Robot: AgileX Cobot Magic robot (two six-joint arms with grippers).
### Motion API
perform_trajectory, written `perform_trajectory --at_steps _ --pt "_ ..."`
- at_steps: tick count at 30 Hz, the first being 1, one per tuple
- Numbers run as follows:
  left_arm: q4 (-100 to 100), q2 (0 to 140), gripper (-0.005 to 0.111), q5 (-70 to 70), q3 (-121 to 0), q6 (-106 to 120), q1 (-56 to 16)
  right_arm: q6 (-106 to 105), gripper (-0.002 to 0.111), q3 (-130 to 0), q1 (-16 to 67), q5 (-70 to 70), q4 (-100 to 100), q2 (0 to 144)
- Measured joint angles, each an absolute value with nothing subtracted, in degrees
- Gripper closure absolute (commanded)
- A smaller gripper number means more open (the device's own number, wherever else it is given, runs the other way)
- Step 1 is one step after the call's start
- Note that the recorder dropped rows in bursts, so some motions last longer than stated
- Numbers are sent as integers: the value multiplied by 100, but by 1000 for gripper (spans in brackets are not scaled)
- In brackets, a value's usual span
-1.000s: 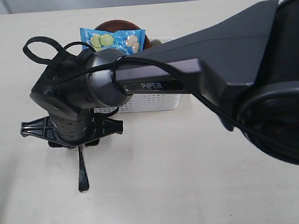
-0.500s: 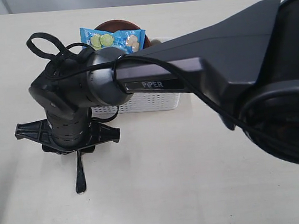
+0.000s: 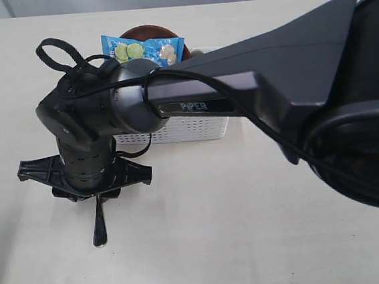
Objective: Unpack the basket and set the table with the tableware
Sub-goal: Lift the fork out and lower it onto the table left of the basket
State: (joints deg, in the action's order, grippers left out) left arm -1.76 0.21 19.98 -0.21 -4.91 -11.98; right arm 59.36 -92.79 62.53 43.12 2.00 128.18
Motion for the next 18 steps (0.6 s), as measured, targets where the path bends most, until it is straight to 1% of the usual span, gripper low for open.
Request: perform_trajectory --at_steps 9,18 --pt "-176 21 107 1998 -21 -491 -1198 6270 64 -9279 6253 4234 -890 12843" --pt "-176 21 107 1998 -21 -491 -1198 6336 64 -9303 6253 3867 -1080 12928"
